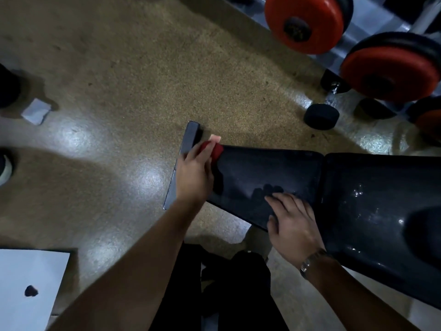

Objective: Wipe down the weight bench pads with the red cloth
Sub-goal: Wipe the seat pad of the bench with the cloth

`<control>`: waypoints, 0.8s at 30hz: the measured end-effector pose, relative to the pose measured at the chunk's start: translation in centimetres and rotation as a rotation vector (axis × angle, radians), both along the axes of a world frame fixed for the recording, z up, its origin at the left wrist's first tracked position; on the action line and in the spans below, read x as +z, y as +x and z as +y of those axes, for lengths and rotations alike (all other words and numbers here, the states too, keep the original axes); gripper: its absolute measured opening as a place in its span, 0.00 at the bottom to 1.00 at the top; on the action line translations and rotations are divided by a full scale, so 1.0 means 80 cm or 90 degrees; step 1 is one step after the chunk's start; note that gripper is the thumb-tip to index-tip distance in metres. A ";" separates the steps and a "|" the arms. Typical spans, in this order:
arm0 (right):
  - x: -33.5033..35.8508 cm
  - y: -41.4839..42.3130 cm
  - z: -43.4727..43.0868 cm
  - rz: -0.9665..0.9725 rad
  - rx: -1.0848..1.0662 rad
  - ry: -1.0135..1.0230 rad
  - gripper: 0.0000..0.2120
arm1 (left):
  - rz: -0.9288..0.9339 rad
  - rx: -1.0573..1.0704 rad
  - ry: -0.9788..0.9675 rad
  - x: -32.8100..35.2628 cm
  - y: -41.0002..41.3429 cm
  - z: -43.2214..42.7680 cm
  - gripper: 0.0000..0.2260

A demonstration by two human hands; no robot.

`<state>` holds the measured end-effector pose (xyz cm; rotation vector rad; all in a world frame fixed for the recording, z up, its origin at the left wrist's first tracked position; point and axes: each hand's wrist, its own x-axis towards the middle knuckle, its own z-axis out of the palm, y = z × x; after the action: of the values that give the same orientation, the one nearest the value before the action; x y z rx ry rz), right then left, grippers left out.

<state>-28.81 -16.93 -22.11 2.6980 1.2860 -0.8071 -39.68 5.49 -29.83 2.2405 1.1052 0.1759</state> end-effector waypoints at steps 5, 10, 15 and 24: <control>0.004 -0.007 0.014 -0.004 -0.013 0.045 0.24 | 0.019 0.011 -0.024 -0.009 0.028 0.015 0.20; 0.003 -0.001 0.014 0.018 -0.015 0.047 0.24 | -0.052 0.059 -0.032 0.001 -0.033 -0.045 0.20; -0.001 0.001 0.015 0.023 -0.027 0.018 0.24 | -0.036 0.109 -0.072 0.003 -0.071 -0.088 0.22; 0.002 0.002 0.001 0.059 0.010 -0.055 0.27 | 0.056 0.020 0.027 0.010 0.007 0.006 0.18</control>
<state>-28.64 -16.82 -21.96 2.6096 1.2566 -0.9739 -39.08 6.00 -29.04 2.2883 1.1942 0.1162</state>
